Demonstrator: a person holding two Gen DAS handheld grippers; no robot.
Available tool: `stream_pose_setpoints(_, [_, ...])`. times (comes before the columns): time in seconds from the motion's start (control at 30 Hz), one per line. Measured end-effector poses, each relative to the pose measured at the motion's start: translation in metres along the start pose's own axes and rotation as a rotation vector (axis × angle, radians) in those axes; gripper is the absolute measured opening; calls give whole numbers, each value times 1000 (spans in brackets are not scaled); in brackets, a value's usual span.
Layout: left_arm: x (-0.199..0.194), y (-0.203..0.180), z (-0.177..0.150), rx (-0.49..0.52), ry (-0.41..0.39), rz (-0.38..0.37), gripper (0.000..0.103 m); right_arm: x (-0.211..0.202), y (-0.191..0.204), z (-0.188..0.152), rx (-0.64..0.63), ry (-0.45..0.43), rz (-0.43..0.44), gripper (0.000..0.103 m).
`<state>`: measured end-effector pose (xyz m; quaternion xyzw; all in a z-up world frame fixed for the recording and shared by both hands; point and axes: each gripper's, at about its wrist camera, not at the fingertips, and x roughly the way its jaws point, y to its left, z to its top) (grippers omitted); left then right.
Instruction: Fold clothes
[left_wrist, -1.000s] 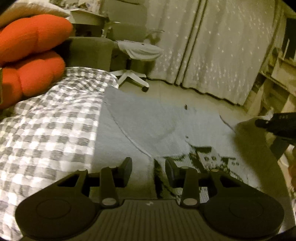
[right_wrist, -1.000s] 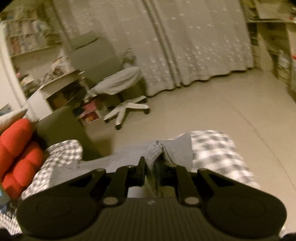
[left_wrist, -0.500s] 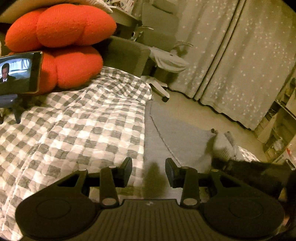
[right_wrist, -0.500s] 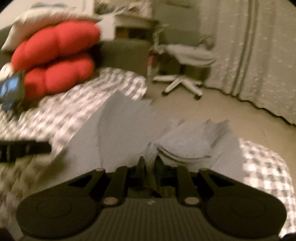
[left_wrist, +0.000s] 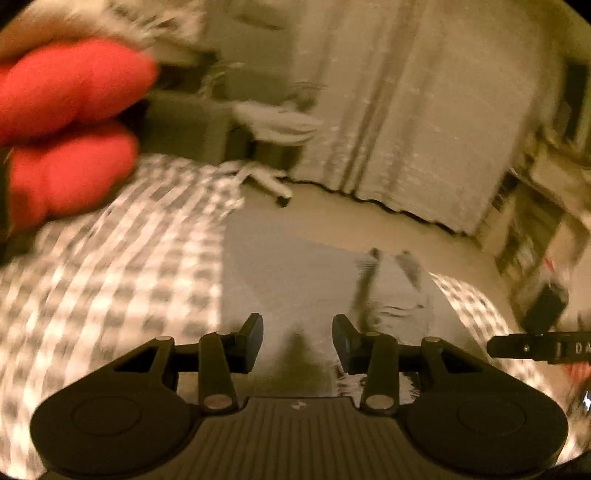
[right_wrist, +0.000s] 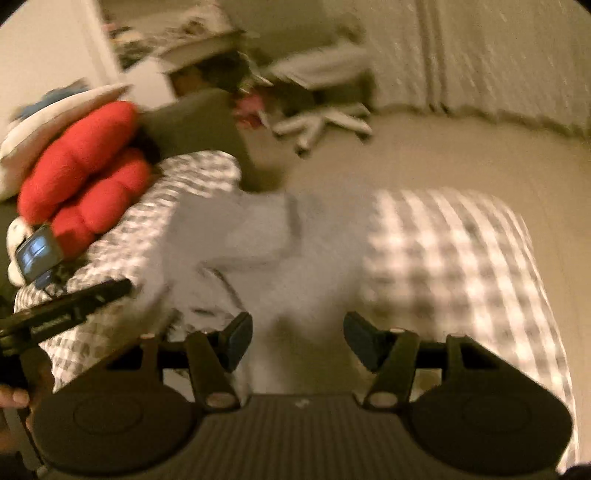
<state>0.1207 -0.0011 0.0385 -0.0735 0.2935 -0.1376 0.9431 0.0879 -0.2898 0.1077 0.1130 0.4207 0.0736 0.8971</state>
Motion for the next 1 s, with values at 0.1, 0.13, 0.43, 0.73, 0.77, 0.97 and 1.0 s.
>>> stream_pose_setpoints(0.1, [19, -22, 12, 82, 15, 6, 47, 3, -18, -11, 24, 63, 10, 57])
stream_pose_setpoints(0.13, [27, -29, 17, 104, 23, 1, 49, 3, -19, -16, -3, 78, 14, 57])
stream_pose_setpoints(0.43, [105, -100, 18, 492, 115, 16, 55, -7, -6, -38, -205, 128, 75, 56])
stream_pose_setpoints(0.73, [117, -75, 34, 263, 125, -30, 9, -9, 19, -56, -352, 162, 122, 36])
stream_pose_setpoints(0.77, [115, -66, 38, 197, 123, -41, 8, -9, 21, -58, -368, 165, 127, 34])
stream_pose_setpoints(0.97, [107, -11, 47, -197, 113, -169, 6, -12, 35, -67, -426, 182, 169, 32])
stream_pose_setpoints(1.0, [106, -4, 47, -249, 113, -190, 6, -15, 37, -68, -431, 185, 187, 32])
